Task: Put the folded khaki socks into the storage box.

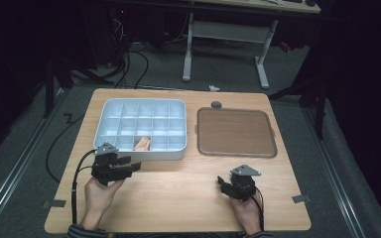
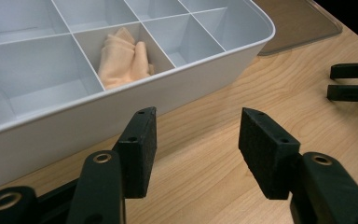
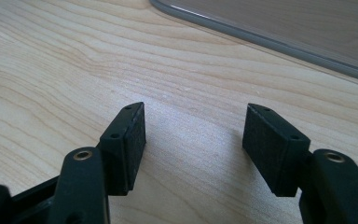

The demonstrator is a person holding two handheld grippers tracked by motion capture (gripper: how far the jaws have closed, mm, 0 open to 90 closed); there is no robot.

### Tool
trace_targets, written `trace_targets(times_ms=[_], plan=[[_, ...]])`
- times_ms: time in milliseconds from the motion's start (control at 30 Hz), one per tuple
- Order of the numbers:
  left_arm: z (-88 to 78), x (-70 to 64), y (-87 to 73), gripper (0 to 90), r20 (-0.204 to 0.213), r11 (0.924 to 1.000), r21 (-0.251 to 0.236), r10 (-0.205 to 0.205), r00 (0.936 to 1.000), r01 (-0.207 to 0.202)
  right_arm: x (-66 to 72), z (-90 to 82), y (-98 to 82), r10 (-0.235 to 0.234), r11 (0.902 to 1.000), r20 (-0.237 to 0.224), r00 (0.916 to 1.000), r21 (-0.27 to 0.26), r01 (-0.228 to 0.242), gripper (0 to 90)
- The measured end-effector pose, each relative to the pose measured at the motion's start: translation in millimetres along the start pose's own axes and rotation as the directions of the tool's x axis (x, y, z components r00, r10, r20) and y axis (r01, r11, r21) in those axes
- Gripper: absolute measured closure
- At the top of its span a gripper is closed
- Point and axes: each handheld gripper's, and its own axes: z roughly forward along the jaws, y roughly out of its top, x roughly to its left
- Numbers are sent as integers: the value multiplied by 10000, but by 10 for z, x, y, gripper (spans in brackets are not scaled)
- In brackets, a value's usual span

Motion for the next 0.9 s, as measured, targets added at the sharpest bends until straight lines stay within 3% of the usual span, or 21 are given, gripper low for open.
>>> trace_targets(times_ms=[900], plan=[[192,-84,-137,462,-44,9994,349,-24,10000,25,1,-2,-2,-19,10000,-15,10000,3,19,395]])
